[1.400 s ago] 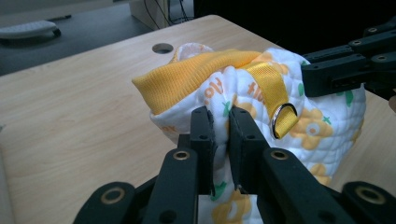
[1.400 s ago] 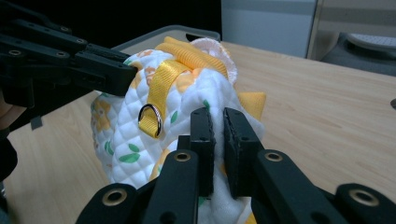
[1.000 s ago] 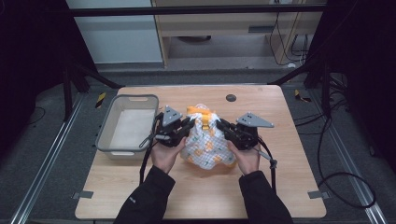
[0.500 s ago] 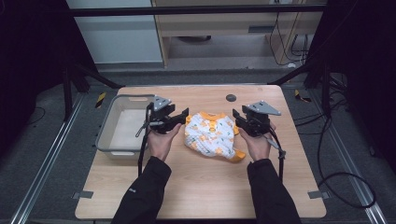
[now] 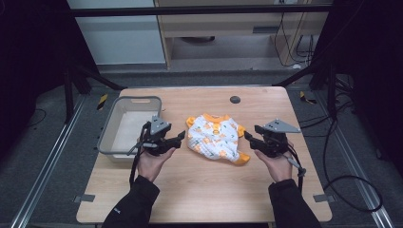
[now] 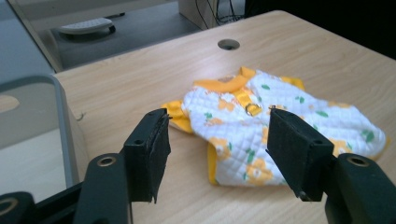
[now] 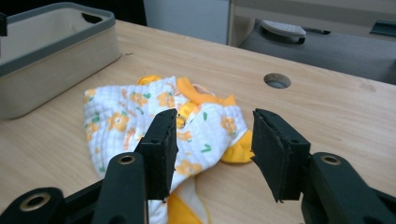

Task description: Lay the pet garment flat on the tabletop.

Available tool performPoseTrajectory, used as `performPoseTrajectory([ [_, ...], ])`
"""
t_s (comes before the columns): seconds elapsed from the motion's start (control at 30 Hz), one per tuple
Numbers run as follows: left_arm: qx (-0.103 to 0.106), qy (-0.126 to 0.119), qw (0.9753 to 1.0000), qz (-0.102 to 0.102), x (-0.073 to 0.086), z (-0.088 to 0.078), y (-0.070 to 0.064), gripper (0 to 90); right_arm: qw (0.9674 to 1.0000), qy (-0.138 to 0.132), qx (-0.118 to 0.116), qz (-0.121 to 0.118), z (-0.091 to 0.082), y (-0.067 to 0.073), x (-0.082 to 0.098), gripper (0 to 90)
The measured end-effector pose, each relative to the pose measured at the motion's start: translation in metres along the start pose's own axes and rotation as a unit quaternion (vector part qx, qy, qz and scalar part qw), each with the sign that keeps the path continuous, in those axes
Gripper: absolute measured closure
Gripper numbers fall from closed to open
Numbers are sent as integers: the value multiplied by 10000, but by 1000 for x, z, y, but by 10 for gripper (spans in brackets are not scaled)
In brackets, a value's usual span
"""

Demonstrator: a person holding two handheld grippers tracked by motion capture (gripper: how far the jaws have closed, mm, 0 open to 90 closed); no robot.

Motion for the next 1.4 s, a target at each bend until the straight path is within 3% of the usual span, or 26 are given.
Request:
performPoseTrajectory([
  [0.1,85,91,9999,48,17,1,-3,384,9999,-7,-146,9,-6,6,10,474],
  [0.23,161,120,9998,1,28,4,-3,378,9997,17,-243,23,-10,11,19,459],
  [0.3,160,158,9997,-47,35,8,-2,378,9995,51,-308,-11,-11,14,29,450],
  [0.33,99,320,9994,8,42,12,-1,378,9994,70,-327,-10,-11,15,33,450],
  [0.53,121,464,9988,-2,53,22,-4,382,9986,293,-434,-52,-10,20,51,445],
  [0.7,-1,684,9975,165,66,35,0,387,9973,501,-528,-52,-5,23,67,444],
  [1.0,-18,785,9968,156,74,56,11,368,9952,655,-721,-89,6,35,77,436],
  [1.13,57,763,9968,226,73,63,11,364,9945,691,-787,-49,12,39,81,436],
  [1.23,174,646,9976,174,70,70,7,365,9931,778,-868,-110,17,44,85,436],
  [1.4,229,672,9974,74,74,81,4,372,9923,832,-905,-154,22,46,88,443],
])
Point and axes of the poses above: each handheld gripper's, and its own axes: z roughly forward along the jaws, x roughly out of its underside, y roughly to its left, the point moved 8 cm from there along z, roughly forward along the jaws, and after that the axes turned 8 degrees about -z, right-handed, at the moved point
